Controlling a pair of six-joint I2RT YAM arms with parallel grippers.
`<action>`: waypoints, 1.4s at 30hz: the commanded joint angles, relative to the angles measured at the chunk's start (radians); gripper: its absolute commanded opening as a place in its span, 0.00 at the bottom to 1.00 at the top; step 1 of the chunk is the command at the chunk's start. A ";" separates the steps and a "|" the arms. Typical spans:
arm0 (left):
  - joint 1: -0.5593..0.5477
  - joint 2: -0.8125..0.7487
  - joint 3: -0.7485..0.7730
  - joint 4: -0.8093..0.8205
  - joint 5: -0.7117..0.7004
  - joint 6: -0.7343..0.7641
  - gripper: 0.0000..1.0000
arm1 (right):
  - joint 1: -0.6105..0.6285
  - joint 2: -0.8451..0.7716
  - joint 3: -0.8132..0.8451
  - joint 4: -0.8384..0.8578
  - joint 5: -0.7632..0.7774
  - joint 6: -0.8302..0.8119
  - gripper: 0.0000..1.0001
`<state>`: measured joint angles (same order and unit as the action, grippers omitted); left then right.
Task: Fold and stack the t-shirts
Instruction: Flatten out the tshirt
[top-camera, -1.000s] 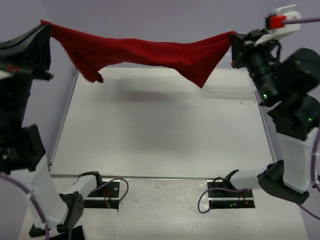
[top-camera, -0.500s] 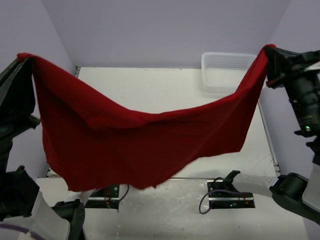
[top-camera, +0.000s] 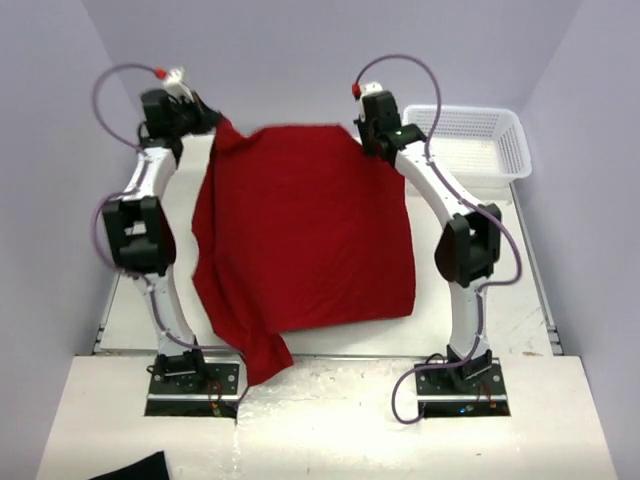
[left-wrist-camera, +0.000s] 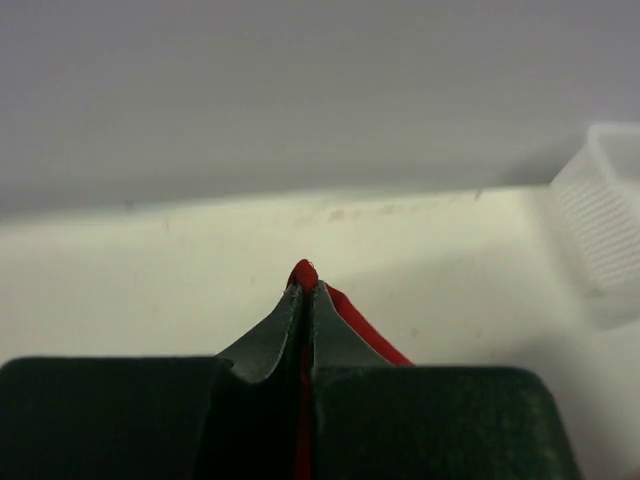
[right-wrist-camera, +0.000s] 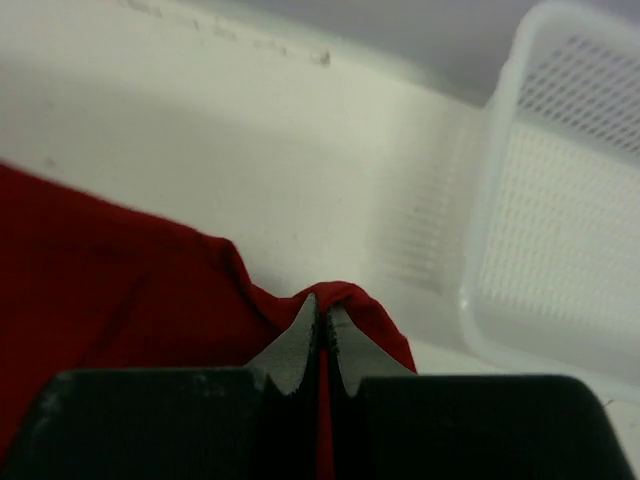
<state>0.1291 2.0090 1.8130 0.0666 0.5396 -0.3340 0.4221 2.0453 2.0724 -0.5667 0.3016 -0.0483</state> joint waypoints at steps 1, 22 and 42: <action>-0.017 0.148 0.126 -0.014 0.022 0.041 0.00 | -0.019 0.036 0.078 0.016 -0.033 0.027 0.00; -0.039 0.425 0.397 -0.099 -0.013 0.128 0.00 | -0.226 0.346 0.330 -0.025 -0.136 -0.041 0.00; -0.177 0.024 -0.108 0.032 -0.065 -0.040 0.00 | -0.246 0.357 0.319 -0.036 -0.053 -0.028 0.00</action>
<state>-0.0246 2.1876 1.7596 -0.0086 0.5159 -0.3313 0.1852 2.4329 2.3619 -0.6075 0.2092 -0.0780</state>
